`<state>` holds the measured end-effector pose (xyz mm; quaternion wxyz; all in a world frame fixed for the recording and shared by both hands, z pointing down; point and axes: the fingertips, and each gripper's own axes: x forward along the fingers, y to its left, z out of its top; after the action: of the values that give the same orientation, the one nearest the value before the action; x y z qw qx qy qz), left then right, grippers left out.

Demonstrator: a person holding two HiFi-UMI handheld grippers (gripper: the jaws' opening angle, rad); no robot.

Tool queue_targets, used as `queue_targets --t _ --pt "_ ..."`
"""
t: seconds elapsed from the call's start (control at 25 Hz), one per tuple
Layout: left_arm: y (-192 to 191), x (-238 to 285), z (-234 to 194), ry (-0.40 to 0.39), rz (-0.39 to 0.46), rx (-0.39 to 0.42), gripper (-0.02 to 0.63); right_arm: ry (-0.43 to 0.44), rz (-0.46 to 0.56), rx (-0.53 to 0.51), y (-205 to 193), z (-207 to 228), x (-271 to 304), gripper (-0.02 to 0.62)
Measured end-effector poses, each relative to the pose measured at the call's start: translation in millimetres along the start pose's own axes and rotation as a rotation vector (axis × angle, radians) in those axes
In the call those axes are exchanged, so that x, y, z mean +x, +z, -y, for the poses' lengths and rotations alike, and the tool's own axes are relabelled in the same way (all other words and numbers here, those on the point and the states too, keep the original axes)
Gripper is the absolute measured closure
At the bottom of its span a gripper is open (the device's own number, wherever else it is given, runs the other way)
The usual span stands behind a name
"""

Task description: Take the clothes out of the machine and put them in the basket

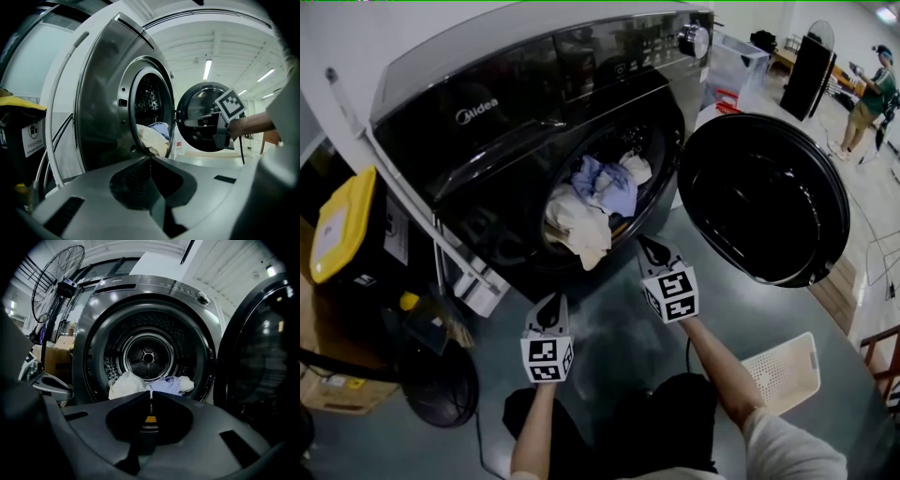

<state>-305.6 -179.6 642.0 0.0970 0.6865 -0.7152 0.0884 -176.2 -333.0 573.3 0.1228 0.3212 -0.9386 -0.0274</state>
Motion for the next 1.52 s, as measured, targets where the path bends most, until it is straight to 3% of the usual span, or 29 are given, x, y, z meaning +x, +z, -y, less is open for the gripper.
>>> queue_targets --t 0.08,0.16,0.48,1.12,1.32,1.52 --pt "-1.4 -1.1 0.9 0.002 -0.002 0.001 0.581 0.027 -0.017 0.002 -3.8 -0.2 11.4 0.512" --pt "-2.7 -1.3 2.0 0.001 -0.006 0.001 0.581 0.054 -0.04 0.005 -7.6 0.4 24.1 0.354" --pt "-6.9 -2.7 -3.9 0.011 -0.025 0.002 0.581 0.048 -0.046 -0.004 2.7 14.6 77.8 0.232" --pt "-0.4 -6.4 -5.7 0.019 -0.015 -0.001 0.581 -0.078 -0.085 0.013 25.3 87.3 170.5 0.197" --pt "-6.8 -10.9 -10.3 0.031 -0.027 0.003 0.581 -0.092 -0.205 0.01 7.4 98.8 188.9 0.197" --pt "-4.9 -14.5 -18.5 0.048 -0.02 0.01 0.581 -0.083 -0.282 0.108 -24.5 100.3 201.0 0.199"
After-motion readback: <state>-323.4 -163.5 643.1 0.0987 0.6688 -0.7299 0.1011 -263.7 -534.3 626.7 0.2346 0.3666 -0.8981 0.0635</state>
